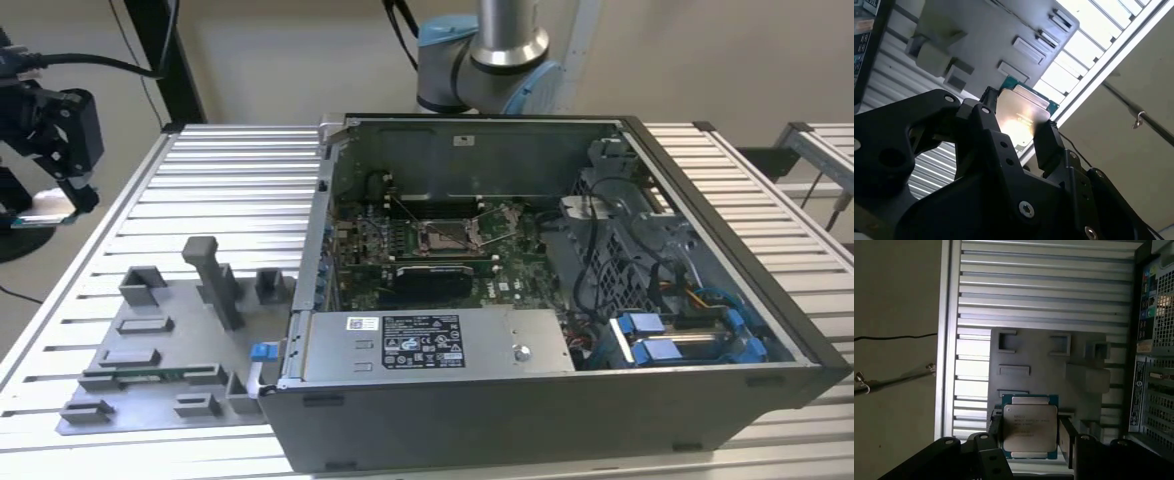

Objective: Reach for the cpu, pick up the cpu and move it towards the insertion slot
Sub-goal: 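Pick up the cpu and move it towards the insertion slot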

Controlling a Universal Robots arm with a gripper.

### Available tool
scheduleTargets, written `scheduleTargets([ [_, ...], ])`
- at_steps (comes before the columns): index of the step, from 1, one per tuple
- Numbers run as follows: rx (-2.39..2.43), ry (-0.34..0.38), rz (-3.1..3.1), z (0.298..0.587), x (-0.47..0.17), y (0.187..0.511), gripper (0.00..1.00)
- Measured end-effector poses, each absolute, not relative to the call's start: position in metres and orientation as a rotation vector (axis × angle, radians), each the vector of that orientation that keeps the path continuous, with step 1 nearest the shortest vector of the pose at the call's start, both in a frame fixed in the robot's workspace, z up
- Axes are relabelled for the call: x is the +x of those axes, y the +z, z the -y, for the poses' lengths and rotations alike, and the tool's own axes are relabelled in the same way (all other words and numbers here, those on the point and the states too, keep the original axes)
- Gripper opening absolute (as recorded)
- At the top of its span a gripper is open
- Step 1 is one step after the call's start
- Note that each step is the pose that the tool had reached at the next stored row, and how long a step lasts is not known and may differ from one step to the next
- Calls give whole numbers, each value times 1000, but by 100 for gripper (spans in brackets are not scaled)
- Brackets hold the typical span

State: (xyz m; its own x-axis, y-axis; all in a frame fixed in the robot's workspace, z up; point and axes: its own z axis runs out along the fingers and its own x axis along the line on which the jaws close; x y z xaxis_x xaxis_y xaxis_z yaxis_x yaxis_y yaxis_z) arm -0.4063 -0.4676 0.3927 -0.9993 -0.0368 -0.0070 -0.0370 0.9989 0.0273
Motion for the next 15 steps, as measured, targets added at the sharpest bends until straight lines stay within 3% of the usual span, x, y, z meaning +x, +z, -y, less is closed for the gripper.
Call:
scheduleTargets([
  [15, -58, 43, -3145, 468, -379, 393, 0],
])
